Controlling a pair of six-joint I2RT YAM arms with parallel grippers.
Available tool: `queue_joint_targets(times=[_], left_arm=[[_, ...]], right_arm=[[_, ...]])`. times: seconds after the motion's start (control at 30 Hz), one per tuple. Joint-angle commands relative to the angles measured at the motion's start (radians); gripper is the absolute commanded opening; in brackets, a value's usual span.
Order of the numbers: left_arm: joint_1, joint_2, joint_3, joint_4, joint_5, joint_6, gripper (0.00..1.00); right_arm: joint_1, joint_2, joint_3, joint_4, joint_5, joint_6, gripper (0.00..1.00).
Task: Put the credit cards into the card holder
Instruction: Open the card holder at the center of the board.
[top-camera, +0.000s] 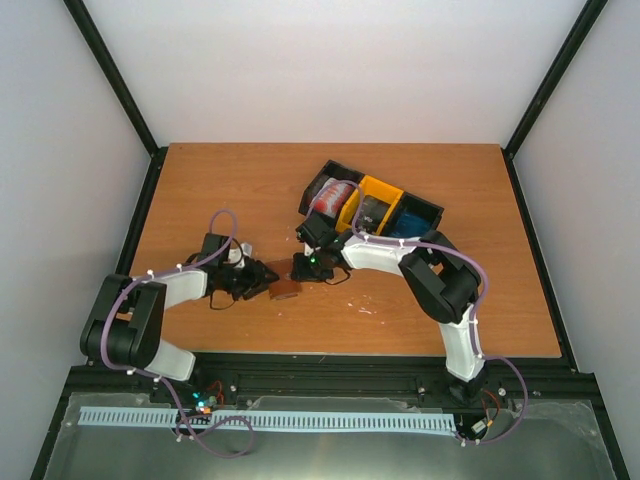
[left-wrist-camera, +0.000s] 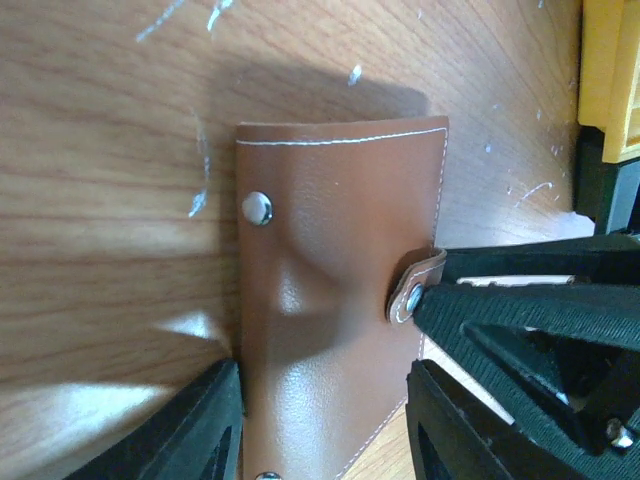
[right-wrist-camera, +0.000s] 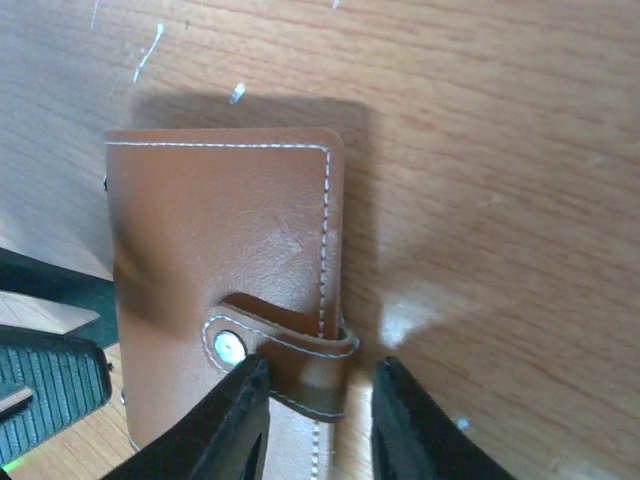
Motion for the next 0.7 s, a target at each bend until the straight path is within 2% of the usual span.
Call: queue_joint_targets(times=[0.0,0.1,0.37,0.43,0.6,0.67], left_arm=[[-0.005,0.048,0.017,0.053,0.019,-0.051,0.48],[-0.005,0.071,0.004,0.121,0.074,-0.095,0.48],[-0.005,0.083,-0.039,0.272,0.177,-0.189,0.43],[-0.005,0.089,-0.036,0.272,0.165,-0.182,0.36],[-0.006,0.083,-0.024,0.298,0.153,-0.137,0.06],[-0.005,0.064,-0.011,0.290,0.154,-0.107,0.01]], right_arm=[[0.006,0.040,-0.014,0.006,-0.051,0.008,0.26],[0.006,0.049,-0.035,0.020,-0.071,0.012,0.20],[-0.020,0.056,-0.108,0.085,-0.155,0.013,0.17],[-0.033,0.052,-0.118,0.094,-0.171,0.006,0.17],[-0.049,0.006,-0.120,0.062,-0.130,-0.038,0.25],[-0.049,-0.031,-0.109,0.028,-0.086,-0.051,0.29]])
